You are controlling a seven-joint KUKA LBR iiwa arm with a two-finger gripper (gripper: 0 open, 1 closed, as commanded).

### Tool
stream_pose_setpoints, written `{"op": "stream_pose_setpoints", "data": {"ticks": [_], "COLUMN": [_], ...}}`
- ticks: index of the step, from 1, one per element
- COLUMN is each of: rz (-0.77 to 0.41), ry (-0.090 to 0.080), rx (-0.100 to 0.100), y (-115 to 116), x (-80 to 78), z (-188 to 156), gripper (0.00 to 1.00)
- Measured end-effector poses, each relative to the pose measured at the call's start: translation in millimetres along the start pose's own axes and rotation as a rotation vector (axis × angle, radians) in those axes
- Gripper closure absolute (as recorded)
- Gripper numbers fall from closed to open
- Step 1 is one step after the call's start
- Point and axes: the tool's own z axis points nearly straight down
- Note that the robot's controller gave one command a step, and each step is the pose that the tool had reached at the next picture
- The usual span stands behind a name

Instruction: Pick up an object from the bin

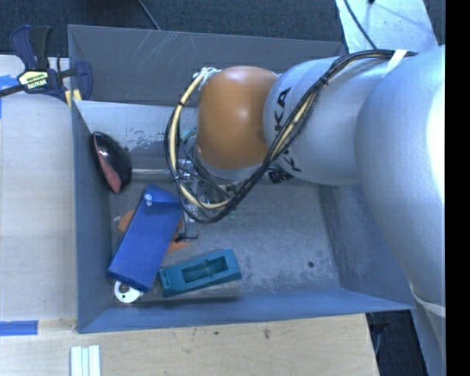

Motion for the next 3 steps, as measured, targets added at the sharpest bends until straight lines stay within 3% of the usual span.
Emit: {"op": "stream_pose_setpoints", "data": {"ticks": [1, 2, 3], "rz": [-0.025, -0.025, -0.053], "ry": [-0.011, -0.011, -0.001], "rx": [-0.002, -0.002, 0.002], "y": [-35, -35, -41], "x": [49.4, 49.4, 44.4], "z": [45, 45, -119], "gripper": [1.0, 1.0, 1.0]}}
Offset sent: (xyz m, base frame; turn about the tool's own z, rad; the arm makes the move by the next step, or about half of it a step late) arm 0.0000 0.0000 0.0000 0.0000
